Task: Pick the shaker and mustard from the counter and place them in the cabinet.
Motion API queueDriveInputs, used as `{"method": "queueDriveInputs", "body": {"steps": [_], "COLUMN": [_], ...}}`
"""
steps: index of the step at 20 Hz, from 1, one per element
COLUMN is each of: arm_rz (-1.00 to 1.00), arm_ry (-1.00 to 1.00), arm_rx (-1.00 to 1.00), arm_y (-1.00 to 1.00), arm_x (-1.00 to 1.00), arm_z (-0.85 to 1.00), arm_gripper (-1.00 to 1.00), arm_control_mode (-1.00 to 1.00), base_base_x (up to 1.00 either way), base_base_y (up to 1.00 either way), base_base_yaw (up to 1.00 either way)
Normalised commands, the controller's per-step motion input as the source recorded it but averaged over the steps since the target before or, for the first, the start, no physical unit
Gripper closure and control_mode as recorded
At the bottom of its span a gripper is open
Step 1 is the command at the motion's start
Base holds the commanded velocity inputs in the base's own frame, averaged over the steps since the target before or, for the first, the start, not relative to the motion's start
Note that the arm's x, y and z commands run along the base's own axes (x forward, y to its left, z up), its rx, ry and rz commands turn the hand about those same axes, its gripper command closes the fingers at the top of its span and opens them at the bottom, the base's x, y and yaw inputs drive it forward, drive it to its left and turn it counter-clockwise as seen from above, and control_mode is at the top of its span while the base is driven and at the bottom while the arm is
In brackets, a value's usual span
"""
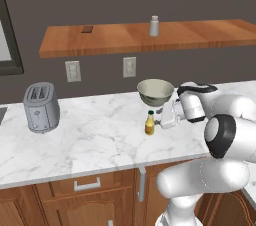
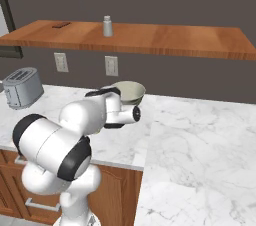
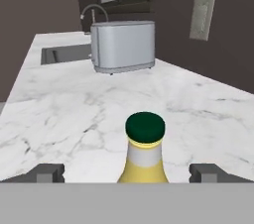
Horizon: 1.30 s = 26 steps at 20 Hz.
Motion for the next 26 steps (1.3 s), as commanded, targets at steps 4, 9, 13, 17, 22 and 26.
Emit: {"method": "queueDriveInputs", "body": {"steps": [4, 9, 13, 17, 22, 26], "arm_rz": [-0.03, -0.02, -0.02, -0.03, -0.04, -0.10], "arm_ry": [0.03, 0.04, 0.04, 0.01, 0.00, 0.00], "arm_rx": [0.08, 0.06, 0.03, 0.00, 0.00, 0.00], "arm_y": [0.05, 0.13, 0.19, 0.18, 0.13, 0.00], "arm_x": [0.07, 0.02, 0.03, 0.13, 0.13, 0.00], "arm_z": [-0.03, -0.09, -0.12, -0.01, 0.00, -0.01], "arm_gripper": [-1.00, -1.00, -1.00, -1.00, -1.00, -1.00], "arm_control_mode": [-1.00, -1.00, -1.00, -1.00, -1.00, -1.00], "base_base_x": [0.00, 0.00, 0.00, 0.00, 0.00, 0.00], "base_base_y": [0.00, 0.00, 0.00, 0.00, 0.00, 0.00], "base_base_yaw": [0.00, 0.00, 0.00, 0.00, 0.00, 0.00]}}
